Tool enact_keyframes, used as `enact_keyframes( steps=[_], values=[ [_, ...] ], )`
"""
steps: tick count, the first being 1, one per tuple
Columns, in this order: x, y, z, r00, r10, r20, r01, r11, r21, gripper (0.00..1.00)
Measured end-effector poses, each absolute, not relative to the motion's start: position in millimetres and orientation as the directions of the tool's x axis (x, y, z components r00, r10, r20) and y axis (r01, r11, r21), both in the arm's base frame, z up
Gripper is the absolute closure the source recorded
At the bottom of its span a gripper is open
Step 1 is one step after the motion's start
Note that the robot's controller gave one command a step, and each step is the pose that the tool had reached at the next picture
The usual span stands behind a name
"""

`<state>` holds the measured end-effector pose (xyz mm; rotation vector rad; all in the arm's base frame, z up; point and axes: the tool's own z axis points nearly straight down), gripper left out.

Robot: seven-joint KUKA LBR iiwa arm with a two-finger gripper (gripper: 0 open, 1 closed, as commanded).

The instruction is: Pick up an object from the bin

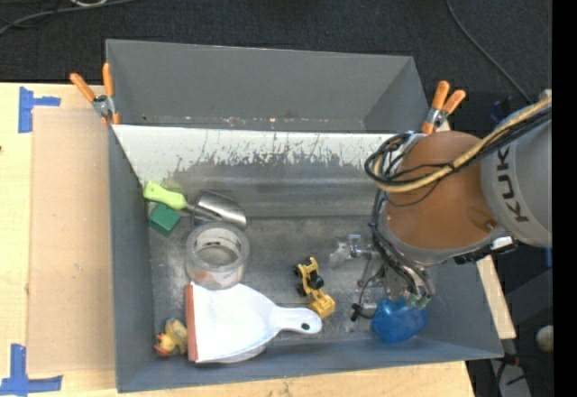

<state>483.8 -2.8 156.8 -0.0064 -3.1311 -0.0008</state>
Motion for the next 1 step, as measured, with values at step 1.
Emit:
enact_keyframes(
  steps=[1],
  values=[
    [485.7,-2.7,160.8,-1.0,0.004,0.002,0.004,1.0,0.0,0.0]
  ],
)
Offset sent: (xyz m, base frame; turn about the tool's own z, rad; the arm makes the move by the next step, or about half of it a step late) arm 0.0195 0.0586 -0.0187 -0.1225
